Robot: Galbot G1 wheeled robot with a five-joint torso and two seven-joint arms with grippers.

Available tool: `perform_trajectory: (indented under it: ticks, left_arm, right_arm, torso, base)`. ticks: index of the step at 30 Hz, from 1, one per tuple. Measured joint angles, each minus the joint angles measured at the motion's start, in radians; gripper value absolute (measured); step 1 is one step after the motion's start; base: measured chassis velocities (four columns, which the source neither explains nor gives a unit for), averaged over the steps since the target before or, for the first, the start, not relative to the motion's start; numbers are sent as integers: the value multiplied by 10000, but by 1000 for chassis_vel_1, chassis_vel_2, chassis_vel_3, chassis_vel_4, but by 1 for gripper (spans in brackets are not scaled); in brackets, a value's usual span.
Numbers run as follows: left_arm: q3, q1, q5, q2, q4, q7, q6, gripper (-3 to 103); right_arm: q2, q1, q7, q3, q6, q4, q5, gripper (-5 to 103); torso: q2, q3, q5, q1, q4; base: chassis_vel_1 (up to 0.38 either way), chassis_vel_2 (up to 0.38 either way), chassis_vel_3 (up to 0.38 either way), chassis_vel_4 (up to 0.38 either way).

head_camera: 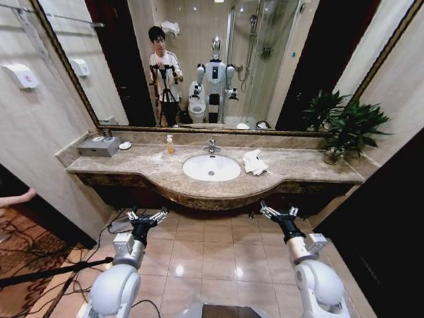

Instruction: Pick up the towel from the sink counter and wipe the mirror surface.

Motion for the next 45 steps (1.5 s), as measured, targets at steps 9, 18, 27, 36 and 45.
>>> perform_trajectory:
  ticks: [9, 18, 27, 36, 45]
  left_arm:
    - [0, 0, 0, 0, 0, 0, 0, 100]
    - [0, 0, 0, 0, 0, 0, 0, 100]
    - [0, 0, 0, 0, 0, 0, 0, 100]
    - [0, 0, 0, 0, 0, 0, 0, 100]
    - [0, 0, 0, 0, 0, 0, 0, 100]
  right_arm:
    - [-16, 98, 27, 45, -84, -26, -22, 100]
    - [-74, 167, 30, 41, -200, -51, -39, 100]
    - [-129, 195, 31, 57, -228, -109, -41, 100]
    - [-122, 234, 31, 18, -255, -134, -55, 100]
    - [-65, 166, 18, 4, -273, -112, -66, 100]
  torso:
    - [0, 0, 0, 0, 0]
    - [0, 0, 0, 0, 0]
    - [0, 0, 0, 0, 0]
    - [0, 0, 0, 0, 0]
    - [0, 0, 0, 0, 0]
  base:
    - [0, 0, 0, 0]
    - [0, 0, 0, 0]
    - [0, 0, 0, 0]
    - [0, 0, 0, 0]
    - [0, 0, 0, 0]
